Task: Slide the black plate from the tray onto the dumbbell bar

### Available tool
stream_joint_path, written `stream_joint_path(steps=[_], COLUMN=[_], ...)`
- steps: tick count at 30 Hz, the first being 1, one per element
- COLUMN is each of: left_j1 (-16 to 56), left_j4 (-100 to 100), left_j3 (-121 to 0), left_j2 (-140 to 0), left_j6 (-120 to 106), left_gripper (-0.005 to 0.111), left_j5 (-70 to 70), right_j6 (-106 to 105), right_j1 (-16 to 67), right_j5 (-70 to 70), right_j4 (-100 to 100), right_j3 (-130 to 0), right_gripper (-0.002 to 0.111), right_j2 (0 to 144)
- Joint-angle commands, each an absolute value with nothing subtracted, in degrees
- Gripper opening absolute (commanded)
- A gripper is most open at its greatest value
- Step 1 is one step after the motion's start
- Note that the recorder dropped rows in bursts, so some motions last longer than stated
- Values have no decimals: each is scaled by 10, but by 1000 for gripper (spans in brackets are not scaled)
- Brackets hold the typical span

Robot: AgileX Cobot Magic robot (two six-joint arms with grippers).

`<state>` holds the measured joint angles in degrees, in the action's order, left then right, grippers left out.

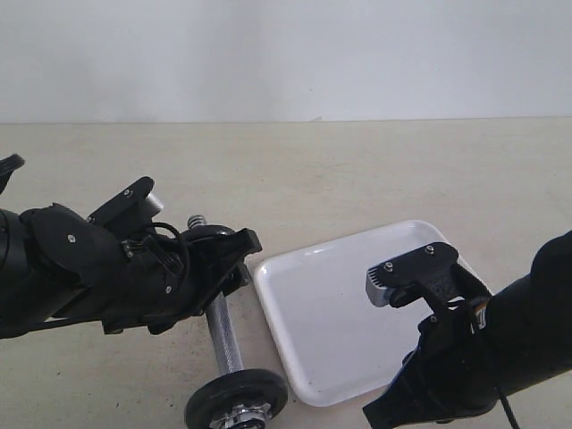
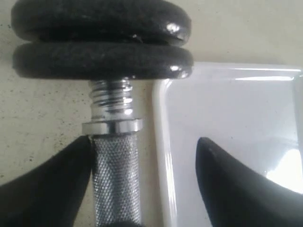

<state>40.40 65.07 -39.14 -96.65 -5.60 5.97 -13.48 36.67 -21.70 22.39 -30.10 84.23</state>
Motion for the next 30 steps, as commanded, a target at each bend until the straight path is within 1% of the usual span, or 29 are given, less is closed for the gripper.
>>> stream_joint_path(steps=[1, 30], left_j1=[406, 406], left_j4=[651, 651], left_j3=[-393, -380], left_j2=[-963, -963], left_j6=[-60, -65], left_gripper=[59, 59], left_j5=[61, 60], right_j6=[-139, -139], right_j1=[367, 367], right_j5=[-219, -218], right_j4=[222, 223], right_j3=[-298, -298], right_gripper=[0, 0], right_j2=[838, 838])
